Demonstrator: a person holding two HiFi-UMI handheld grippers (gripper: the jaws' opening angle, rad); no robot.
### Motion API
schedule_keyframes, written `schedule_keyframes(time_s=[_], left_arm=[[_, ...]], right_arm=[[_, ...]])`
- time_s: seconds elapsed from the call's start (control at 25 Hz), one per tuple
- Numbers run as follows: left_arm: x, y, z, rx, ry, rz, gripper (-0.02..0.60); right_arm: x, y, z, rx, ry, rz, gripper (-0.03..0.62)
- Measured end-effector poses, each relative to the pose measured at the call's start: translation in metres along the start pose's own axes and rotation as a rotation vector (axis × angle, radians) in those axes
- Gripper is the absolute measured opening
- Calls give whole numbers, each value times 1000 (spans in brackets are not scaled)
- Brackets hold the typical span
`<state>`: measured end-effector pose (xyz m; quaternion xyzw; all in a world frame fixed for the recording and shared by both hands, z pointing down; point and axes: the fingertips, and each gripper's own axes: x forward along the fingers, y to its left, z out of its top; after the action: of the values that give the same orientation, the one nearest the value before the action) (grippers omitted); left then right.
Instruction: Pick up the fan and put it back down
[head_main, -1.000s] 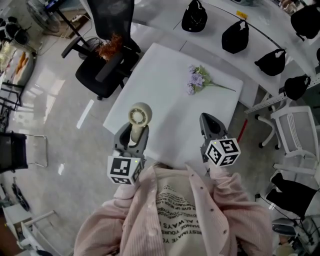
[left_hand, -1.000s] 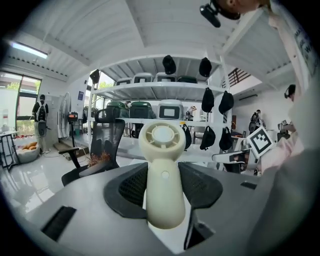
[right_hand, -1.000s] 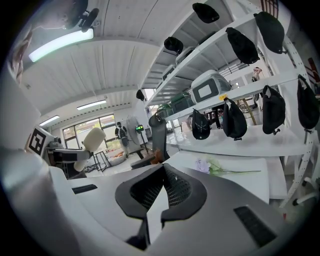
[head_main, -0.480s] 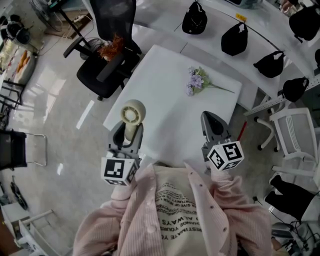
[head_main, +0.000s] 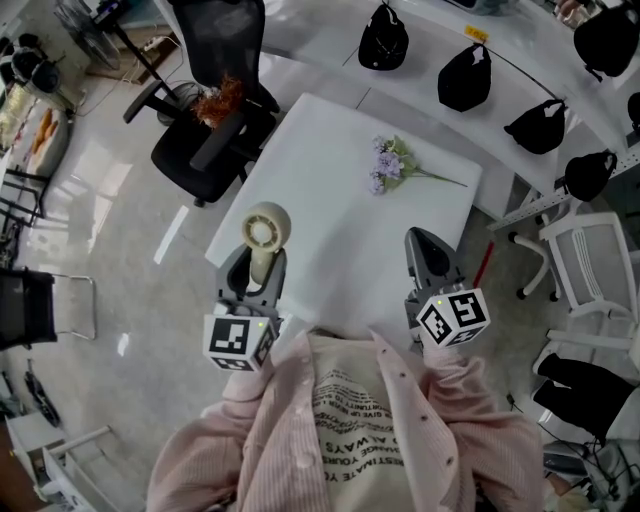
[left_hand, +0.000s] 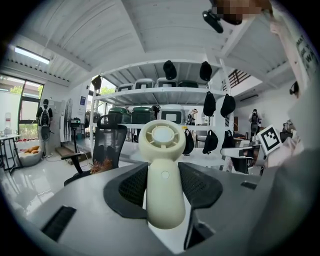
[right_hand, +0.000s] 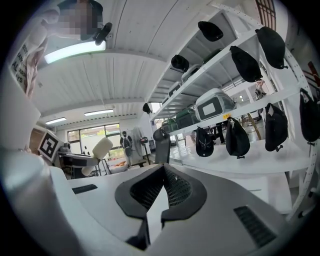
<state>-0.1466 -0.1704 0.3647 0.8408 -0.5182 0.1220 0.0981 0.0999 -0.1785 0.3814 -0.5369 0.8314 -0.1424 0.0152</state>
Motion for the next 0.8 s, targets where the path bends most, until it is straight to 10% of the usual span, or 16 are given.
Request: schedule_keyframes(time_s=[0.8], left_arm=[[84, -35, -69, 28, 193, -190, 186]], right_arm=[[-5, -22, -36, 89, 71, -65, -2]])
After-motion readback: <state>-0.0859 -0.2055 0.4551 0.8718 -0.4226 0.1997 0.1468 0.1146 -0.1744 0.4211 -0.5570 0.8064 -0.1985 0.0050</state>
